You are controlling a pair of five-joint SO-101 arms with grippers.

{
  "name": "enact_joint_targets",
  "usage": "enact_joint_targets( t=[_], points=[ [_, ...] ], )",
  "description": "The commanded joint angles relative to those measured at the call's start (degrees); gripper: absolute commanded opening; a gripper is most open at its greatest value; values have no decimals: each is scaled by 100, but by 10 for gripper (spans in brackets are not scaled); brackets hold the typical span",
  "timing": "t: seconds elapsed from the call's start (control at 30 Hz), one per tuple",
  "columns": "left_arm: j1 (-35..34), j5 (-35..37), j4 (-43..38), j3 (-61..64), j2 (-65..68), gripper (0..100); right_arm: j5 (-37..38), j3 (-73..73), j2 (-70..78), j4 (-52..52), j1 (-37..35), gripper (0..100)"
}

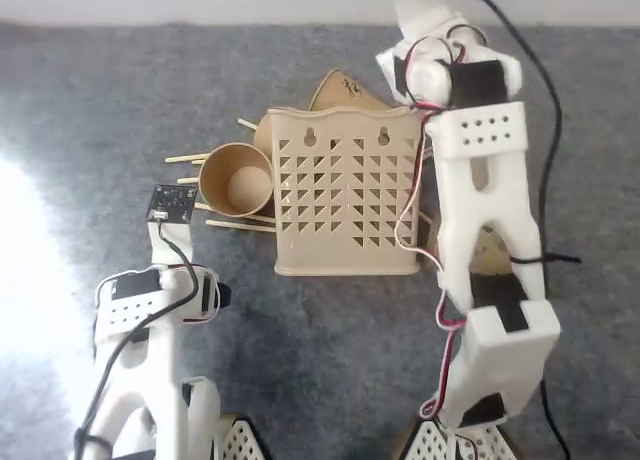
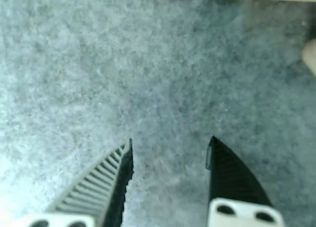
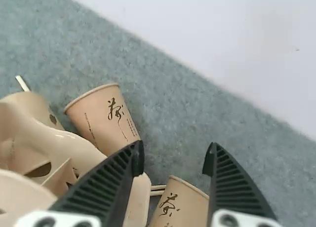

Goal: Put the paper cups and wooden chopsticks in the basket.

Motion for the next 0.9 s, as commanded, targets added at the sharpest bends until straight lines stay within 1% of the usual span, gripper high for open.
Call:
enact_joint_targets(
  t=[0.0,0.1,0.4,0.57,0.7,0.87],
  points=[
    [229,-18,-97,31,-255,232,88,-264,233,-145,-22,209],
    [369,-18,-114,75,-264,232,88,-264,409,48,-57,209],
    [360,-18,-158,84,-264,232,88,-264,418,848,-40,209],
    [360,-18,-167,84,-264,232,88,-264,418,1297,-215,209],
    [360,-18,-167,84,-264,232,79,-264,426,1385,-312,209],
    [360,-18,-176,84,-264,232,79,-264,418,1982,-312,209]
  ],
)
